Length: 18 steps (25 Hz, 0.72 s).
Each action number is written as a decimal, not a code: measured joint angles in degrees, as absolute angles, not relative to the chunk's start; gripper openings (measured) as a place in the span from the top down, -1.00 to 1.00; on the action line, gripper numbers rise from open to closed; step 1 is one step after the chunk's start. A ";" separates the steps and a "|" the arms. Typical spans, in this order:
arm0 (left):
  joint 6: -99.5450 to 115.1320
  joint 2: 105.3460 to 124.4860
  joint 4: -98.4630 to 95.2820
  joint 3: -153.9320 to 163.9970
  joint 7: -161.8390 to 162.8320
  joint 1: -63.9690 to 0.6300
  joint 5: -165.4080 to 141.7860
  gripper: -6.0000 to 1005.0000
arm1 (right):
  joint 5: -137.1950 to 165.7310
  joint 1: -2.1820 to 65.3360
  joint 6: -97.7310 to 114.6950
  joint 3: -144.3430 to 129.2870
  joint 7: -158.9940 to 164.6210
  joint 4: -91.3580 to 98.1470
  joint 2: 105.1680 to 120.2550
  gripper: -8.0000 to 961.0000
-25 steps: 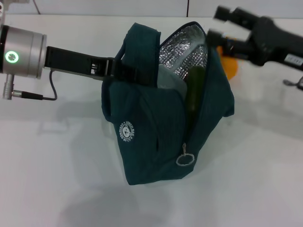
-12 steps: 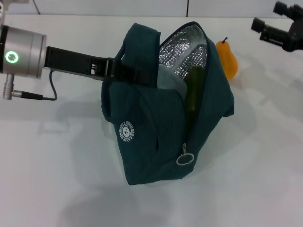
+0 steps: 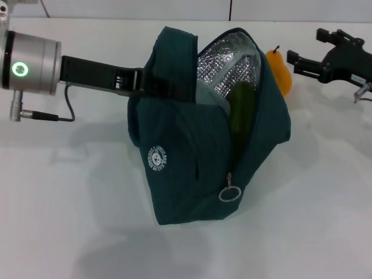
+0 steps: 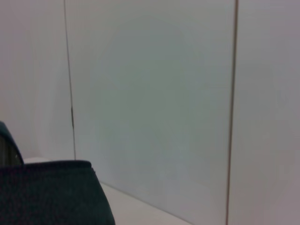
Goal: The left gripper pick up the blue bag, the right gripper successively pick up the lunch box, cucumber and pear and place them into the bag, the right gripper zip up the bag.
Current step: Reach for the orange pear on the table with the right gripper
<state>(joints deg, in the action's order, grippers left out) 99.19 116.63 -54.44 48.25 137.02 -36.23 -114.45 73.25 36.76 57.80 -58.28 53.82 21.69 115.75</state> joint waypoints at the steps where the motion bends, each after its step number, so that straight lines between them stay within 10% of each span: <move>1: 98.85 116.70 -54.20 48.25 137.02 -36.26 -114.45 0.91 | 73.22 37.22 57.39 -58.25 53.17 21.16 115.85 -0.83; 18: 95.87 117.64 -53.02 48.25 137.02 -36.93 -114.34 0.91 | 67.68 44.93 53.13 -58.18 43.78 12.23 116.14 -0.83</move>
<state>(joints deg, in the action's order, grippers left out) 95.87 117.64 -53.02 48.25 137.02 -36.93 -114.34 67.69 44.93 53.13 -58.18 43.78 12.23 116.14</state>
